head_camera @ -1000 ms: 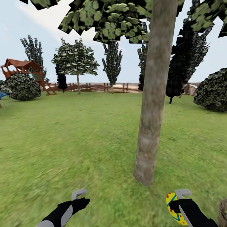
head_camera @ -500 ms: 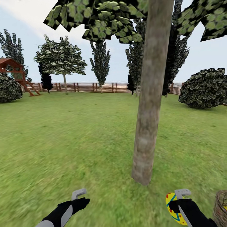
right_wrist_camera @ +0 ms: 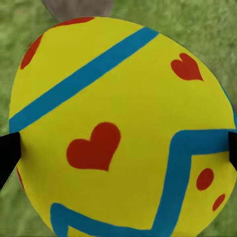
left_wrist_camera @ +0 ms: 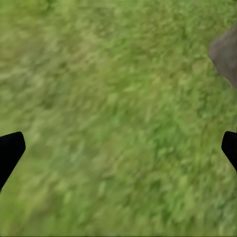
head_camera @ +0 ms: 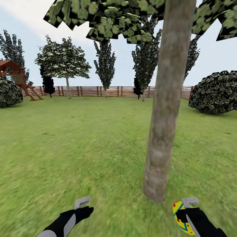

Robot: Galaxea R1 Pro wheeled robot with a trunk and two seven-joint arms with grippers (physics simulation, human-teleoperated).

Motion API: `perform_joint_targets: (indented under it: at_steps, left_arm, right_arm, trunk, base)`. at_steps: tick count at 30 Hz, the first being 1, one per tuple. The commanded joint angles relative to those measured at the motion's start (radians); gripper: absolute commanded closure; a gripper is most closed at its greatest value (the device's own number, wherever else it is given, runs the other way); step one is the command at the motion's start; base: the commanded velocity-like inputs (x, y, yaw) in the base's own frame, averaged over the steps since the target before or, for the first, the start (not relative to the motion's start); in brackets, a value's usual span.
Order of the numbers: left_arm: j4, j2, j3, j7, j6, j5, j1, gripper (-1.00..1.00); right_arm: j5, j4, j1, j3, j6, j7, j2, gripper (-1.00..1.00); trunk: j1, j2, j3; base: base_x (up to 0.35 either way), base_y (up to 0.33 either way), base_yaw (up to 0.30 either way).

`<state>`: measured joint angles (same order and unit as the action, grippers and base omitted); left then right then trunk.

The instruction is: Take the three Easter eggs out of the wicker basket on the lawn in the garden, then place them on the lawn next to a single tree (choose any tree) so that all three eggs are next to the same tree and none are left in the basket.

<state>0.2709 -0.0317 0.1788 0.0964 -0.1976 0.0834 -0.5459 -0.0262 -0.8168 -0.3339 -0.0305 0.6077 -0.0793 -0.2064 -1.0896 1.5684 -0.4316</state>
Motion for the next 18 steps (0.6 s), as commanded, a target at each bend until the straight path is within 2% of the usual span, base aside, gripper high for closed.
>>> perform_joint_targets:
  at_steps: [1,13,18]
  left_arm:
    - [0.002,0.000,0.005,0.003,-0.008,0.009,0.000,-1.00]
    - [0.002,0.000,0.005,0.008,0.004,0.011,0.000,-1.00]
    - [0.003,0.001,0.007,0.020,-0.002,0.016,0.000,-1.00]
  right_arm:
    - [-0.003,-0.001,-0.001,-0.003,0.006,-0.003,-0.001,1.00]
    - [-0.003,-0.001,-0.001,-0.003,0.006,-0.003,-0.001,1.00]
    - [-0.003,-0.001,-0.001,-0.002,0.006,-0.002,-0.001,1.00]
  trunk:
    - [-0.001,0.001,-0.001]
    - [-0.001,0.001,-0.001]
    - [-0.004,0.008,-0.004]
  base:
    - [0.343,0.005,0.000]
    - [0.343,0.000,0.000]
    - [0.063,0.000,0.000]
